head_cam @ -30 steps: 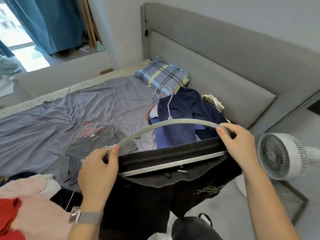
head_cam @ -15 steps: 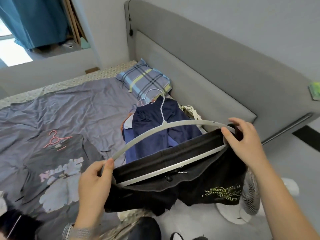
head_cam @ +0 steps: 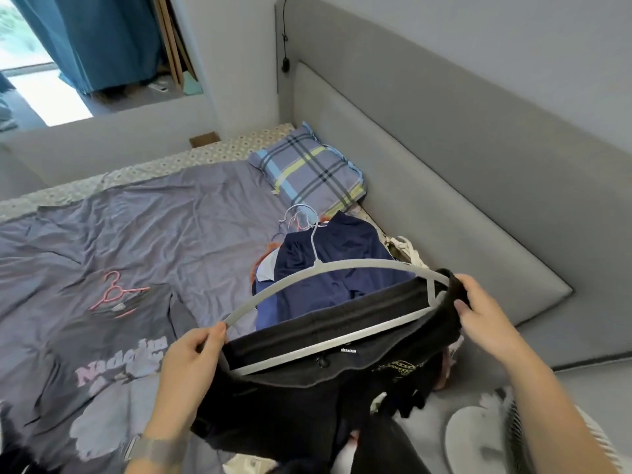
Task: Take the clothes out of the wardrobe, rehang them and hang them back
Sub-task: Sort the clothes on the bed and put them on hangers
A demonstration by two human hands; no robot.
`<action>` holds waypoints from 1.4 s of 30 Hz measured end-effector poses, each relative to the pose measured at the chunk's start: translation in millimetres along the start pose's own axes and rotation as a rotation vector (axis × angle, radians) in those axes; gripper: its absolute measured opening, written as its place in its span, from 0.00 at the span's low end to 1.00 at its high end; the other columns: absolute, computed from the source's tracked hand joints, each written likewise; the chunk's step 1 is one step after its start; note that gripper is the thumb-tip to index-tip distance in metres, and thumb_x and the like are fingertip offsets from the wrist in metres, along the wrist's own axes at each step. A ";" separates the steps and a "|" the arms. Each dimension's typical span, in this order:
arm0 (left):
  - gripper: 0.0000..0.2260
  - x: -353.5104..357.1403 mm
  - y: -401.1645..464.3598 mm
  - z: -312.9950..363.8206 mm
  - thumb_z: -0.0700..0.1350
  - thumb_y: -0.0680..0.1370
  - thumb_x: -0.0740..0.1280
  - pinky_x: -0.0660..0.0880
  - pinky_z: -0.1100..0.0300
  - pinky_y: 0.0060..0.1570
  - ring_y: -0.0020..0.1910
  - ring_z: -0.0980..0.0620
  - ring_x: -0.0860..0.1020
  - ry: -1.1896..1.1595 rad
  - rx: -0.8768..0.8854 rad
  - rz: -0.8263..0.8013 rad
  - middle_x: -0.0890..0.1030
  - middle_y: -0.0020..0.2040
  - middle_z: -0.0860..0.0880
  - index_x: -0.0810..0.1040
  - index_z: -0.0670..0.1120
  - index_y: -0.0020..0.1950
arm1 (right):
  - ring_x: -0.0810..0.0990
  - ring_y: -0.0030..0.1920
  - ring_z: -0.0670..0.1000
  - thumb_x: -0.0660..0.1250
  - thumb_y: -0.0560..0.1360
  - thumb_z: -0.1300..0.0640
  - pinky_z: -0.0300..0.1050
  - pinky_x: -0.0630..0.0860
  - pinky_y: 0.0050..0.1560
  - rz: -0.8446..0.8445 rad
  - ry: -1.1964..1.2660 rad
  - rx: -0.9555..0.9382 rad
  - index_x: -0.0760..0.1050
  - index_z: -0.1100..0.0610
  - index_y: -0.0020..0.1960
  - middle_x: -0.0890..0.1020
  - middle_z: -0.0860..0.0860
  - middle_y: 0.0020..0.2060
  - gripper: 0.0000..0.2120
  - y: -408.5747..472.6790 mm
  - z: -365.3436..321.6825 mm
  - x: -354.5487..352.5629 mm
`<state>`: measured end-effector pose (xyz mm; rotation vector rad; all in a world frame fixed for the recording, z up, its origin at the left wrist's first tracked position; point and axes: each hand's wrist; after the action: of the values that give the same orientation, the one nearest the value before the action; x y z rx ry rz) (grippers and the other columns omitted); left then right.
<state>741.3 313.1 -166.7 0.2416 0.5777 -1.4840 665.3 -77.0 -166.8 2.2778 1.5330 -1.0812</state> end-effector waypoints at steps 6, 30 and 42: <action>0.19 40.3 52.1 45.0 0.49 0.80 0.60 0.64 0.58 0.33 0.29 0.52 0.68 0.097 0.113 0.053 0.69 0.26 0.49 0.70 0.42 0.31 | 0.71 0.55 0.52 0.53 0.78 0.67 0.45 0.65 0.52 0.164 0.150 0.067 0.70 0.50 0.61 0.75 0.51 0.54 0.18 87.5 -37.7 -21.0; 0.23 200.9 232.0 -6.5 0.38 0.75 0.67 0.55 0.55 0.69 0.67 0.45 0.60 0.197 -0.122 0.081 0.62 0.65 0.41 0.64 0.40 0.67 | 0.61 0.74 0.53 0.63 0.77 0.65 0.45 0.59 0.73 -0.447 -0.347 -0.083 0.64 0.57 0.72 0.62 0.55 0.74 0.24 332.9 -17.2 198.2; 0.19 -3.1 132.6 -183.8 0.36 0.74 0.68 0.68 0.47 0.64 0.62 0.43 0.69 0.038 -0.620 0.317 0.68 0.60 0.42 0.69 0.39 0.63 | 0.71 0.67 0.55 0.63 0.76 0.64 0.43 0.69 0.62 -0.867 -0.398 -0.227 0.63 0.59 0.71 0.72 0.56 0.67 0.24 216.5 -134.4 377.6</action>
<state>831.4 418.9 -345.7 -0.1216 0.9524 -0.9411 989.6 170.4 -369.4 1.1206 2.3374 -1.3244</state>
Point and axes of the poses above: each hand's wrist, its own y-axis towards the middle knuckle, its own x-axis out of the palm, z = x × y
